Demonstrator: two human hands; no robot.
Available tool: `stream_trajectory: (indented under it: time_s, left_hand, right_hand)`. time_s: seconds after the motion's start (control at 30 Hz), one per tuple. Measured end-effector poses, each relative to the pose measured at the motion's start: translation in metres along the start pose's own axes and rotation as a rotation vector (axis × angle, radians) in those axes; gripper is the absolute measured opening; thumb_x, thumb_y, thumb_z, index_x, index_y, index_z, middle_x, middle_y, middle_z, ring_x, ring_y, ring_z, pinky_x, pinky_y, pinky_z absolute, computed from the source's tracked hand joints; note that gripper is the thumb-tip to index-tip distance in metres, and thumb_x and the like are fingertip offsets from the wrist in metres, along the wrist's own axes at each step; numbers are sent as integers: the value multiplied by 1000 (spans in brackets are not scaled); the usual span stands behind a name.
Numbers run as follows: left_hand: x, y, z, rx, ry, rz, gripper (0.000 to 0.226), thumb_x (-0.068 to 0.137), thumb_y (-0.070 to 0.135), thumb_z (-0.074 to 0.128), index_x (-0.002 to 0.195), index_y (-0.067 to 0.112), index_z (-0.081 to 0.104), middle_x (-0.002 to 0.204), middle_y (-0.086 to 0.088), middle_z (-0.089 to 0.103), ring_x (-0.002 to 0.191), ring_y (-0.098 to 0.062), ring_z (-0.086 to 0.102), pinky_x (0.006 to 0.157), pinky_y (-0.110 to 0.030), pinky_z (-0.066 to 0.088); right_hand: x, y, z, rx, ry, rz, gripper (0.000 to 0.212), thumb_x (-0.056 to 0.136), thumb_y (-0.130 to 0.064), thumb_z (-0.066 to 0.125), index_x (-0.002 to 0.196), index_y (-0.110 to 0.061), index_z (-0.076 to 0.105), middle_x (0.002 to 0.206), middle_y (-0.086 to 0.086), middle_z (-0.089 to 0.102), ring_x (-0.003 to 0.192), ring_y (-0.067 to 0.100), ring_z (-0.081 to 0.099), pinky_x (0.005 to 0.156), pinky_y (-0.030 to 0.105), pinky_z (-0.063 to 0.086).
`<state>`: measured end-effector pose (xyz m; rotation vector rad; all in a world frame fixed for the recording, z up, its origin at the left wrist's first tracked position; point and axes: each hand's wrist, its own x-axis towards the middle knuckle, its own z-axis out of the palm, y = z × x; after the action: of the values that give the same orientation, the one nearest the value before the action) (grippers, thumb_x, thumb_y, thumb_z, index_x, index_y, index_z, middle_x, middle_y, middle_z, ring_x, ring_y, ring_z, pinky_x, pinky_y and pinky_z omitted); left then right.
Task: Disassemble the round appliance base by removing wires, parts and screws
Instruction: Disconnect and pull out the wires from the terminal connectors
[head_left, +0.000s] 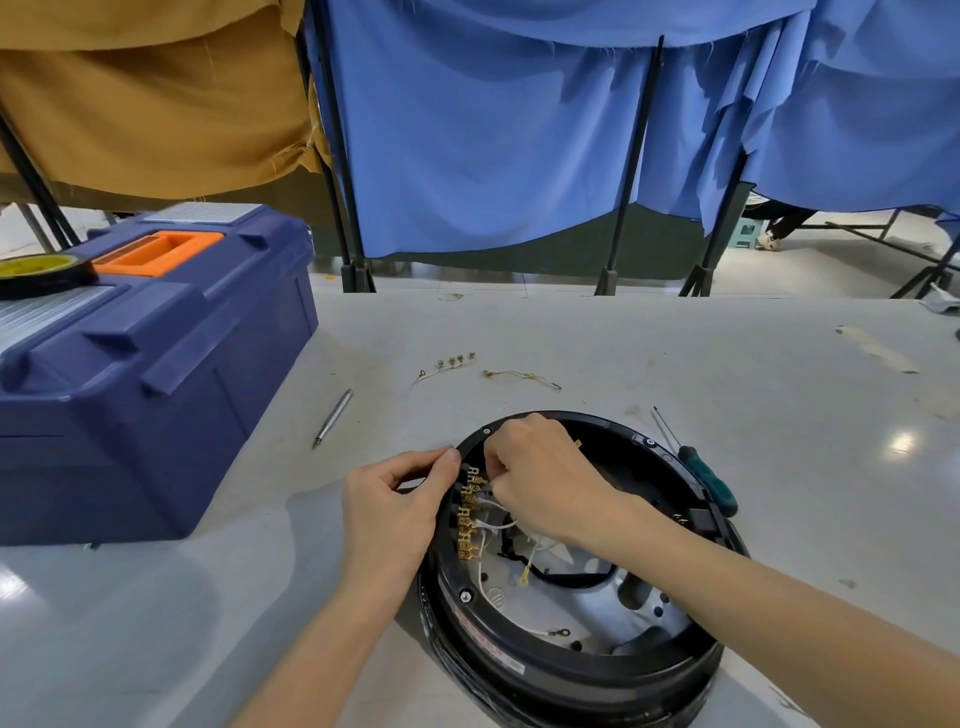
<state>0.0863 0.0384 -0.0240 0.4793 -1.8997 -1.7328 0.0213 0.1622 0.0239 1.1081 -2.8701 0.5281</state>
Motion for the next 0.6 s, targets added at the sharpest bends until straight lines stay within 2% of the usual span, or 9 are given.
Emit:
stream_trajectory:
  time_s: [0.1, 0.17, 0.27, 0.4, 0.53, 0.6]
  left_hand:
    - [0, 0, 0, -4, 2, 7, 11, 80, 17, 77, 76, 28, 78, 79, 9, 77, 81, -7, 72, 85, -36, 56]
    - [0, 1, 0, 1, 4, 10, 12, 80, 17, 77, 76, 29, 78, 79, 10, 77, 81, -6, 72, 84, -35, 56]
    - [1, 0, 0, 1, 2, 6, 12, 80, 18, 77, 74, 29, 78, 78, 10, 76, 80, -7, 72, 83, -35, 56]
    - [1, 0, 0, 6, 7, 8, 12, 80, 19, 77, 73, 29, 78, 76, 9, 76, 77, -7, 72, 81, -35, 57]
    - [1, -1, 0, 6, 5, 2, 11, 80, 19, 77, 74, 28, 78, 76, 9, 76, 77, -7, 72, 81, -35, 56]
    - [1, 0, 0, 13, 6, 7, 12, 80, 18, 77, 74, 29, 78, 77, 10, 76, 77, -6, 72, 81, -34, 56]
  right_hand:
    - [0, 1, -1, 18, -4, 14, 12, 70, 1, 51, 64, -9, 54, 72, 14, 58, 75, 33, 53, 63, 34, 42]
    - [1, 1, -1, 31, -2, 21, 11, 70, 1, 51, 65, -9, 55, 73, 14, 59, 76, 33, 54, 65, 35, 45]
    - [1, 2, -1, 46, -2, 28, 14, 69, 2, 50, 62, -10, 53, 69, 13, 57, 74, 32, 53, 62, 31, 41]
    - [2, 3, -1, 67, 29, 44, 13, 68, 2, 50, 64, -7, 58, 72, 17, 63, 76, 34, 57, 63, 37, 49]
    - [2, 4, -1, 73, 5, 58, 17, 67, 3, 49, 58, -12, 51, 62, 9, 52, 70, 31, 54, 55, 28, 37]
    - [3, 4, -1, 73, 11, 61, 16, 67, 3, 49, 60, -11, 52, 65, 11, 54, 73, 33, 55, 57, 29, 41]
